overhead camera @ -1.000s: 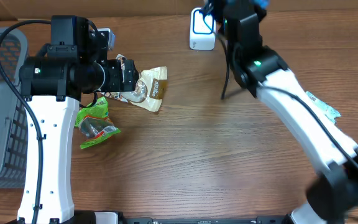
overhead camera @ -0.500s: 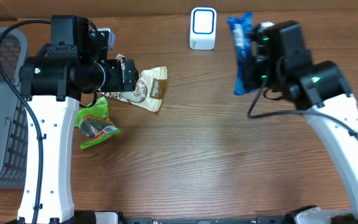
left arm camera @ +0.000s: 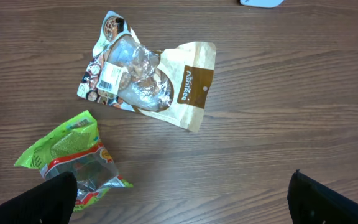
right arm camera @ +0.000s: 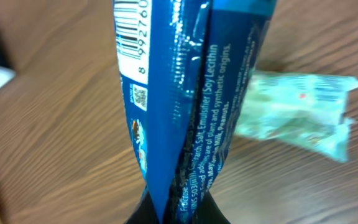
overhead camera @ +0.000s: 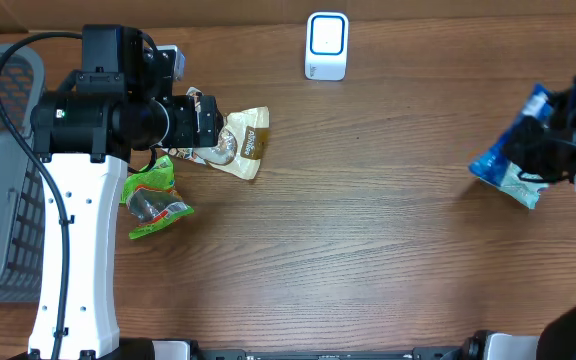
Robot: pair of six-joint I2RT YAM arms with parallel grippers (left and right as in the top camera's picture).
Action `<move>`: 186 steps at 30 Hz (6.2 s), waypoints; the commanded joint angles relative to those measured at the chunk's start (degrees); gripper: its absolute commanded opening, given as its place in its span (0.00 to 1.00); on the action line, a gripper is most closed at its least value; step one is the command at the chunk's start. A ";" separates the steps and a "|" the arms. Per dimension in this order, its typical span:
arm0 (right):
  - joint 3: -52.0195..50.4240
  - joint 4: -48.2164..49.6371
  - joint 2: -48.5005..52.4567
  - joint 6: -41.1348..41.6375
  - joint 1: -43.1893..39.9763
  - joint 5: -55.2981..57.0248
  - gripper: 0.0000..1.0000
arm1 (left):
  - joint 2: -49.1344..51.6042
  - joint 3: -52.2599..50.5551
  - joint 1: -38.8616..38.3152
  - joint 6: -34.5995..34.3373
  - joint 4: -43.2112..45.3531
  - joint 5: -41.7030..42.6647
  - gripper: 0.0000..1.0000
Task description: Scan the item barcode
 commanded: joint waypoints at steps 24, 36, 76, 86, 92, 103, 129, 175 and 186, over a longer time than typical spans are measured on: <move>12.15 -5.79 12.15 -7.28 -1.16 -22.82 0.86 | 0.22 0.00 0.00 -0.59 -0.02 -0.09 1.00; 12.50 31.63 20.20 12.46 29.20 -23.63 0.81 | 0.22 0.00 0.00 -0.59 -0.02 -0.07 1.00; 12.52 54.71 43.41 35.30 49.59 -23.23 0.04 | 0.22 0.00 0.00 -0.59 -0.04 -0.07 1.00; 12.52 21.33 30.82 19.26 43.10 -20.94 0.04 | 0.22 0.00 0.00 -0.59 -0.02 -0.07 1.00; 12.52 4.42 24.96 11.96 41.35 -3.30 0.04 | 0.22 0.00 0.00 -0.59 -0.02 -0.07 1.00; 15.87 -4.90 23.34 -2.60 41.05 3.30 0.57 | 0.22 0.00 0.00 -0.59 -0.02 -0.07 1.00; 26.47 -0.17 30.71 -37.16 45.57 5.62 0.87 | 0.22 0.00 0.00 -0.59 -0.02 -0.09 1.00; 30.77 -20.37 40.30 -32.59 30.23 -24.41 0.48 | 0.22 0.00 0.00 -0.59 -0.02 -0.07 1.00; 43.71 -6.91 40.35 -31.67 26.23 -12.26 0.71 | 0.22 0.00 0.00 -0.59 -0.02 -0.07 1.00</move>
